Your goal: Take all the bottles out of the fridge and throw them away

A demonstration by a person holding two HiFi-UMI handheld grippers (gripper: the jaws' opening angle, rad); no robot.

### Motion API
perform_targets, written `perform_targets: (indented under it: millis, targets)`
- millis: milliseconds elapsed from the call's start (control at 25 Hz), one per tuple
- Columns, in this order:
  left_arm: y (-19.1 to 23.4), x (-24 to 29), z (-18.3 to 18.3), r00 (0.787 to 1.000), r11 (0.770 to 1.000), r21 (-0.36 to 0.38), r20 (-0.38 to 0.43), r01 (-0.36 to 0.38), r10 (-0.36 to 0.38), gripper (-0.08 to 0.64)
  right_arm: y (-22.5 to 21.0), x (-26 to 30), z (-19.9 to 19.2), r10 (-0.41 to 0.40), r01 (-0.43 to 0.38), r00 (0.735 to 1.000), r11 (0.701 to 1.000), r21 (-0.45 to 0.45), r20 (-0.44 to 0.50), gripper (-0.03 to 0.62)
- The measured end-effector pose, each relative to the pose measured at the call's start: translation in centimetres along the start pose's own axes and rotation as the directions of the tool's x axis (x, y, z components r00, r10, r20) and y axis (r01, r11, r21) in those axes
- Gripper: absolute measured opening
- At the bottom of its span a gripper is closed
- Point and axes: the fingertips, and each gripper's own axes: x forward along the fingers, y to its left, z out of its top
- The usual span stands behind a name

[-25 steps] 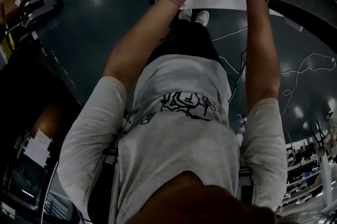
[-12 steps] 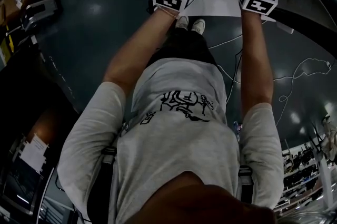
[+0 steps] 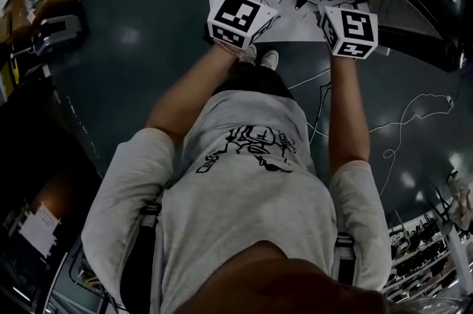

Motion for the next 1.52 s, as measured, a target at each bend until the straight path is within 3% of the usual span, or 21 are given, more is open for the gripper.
perform_targets:
  millis: [360, 560, 840, 1200, 1360, 1520]
  targets:
    - [-2.8, -2.8, 4.2, 0.999, 1.000, 0.010, 0.048, 0.007, -0.008, 0.009, 2.2, -4.9, 4.3, 0.051, -0.053, 0.998, 0.997, 0.047, 0.048, 0.141]
    - [-5.6, -5.0, 6.7, 0.997, 0.997, 0.069, 0.070, 0.037, -0.042, 0.009, 3.5, -8.2, 6.4, 0.071, -0.073, 0.996, 0.996, 0.042, 0.049, 0.141]
    - [-8.0, -7.1, 8.1, 0.996, 0.998, 0.052, 0.079, 0.034, -0.038, 0.009, 4.5, -11.9, 8.7, 0.104, -0.105, 0.993, 0.994, 0.021, 0.054, 0.141]
    - [-7.5, -7.9, 8.0, 0.994, 0.997, 0.029, 0.081, -0.069, 0.066, 0.009, 5.3, -12.1, 9.2, 0.197, -0.197, 0.979, 0.980, -0.006, 0.054, 0.141]
    - [-6.3, -9.9, 8.2, 0.988, 0.991, 0.004, 0.080, -0.136, 0.135, 0.009, 7.5, -11.7, 10.2, 0.261, -0.259, 0.963, 0.965, -0.041, 0.060, 0.141]
    - [-4.2, -13.2, 8.2, 0.978, 0.982, 0.024, 0.097, -0.186, 0.183, 0.009, 11.4, -10.4, 11.3, 0.334, -0.329, 0.940, 0.942, -0.069, 0.068, 0.141]
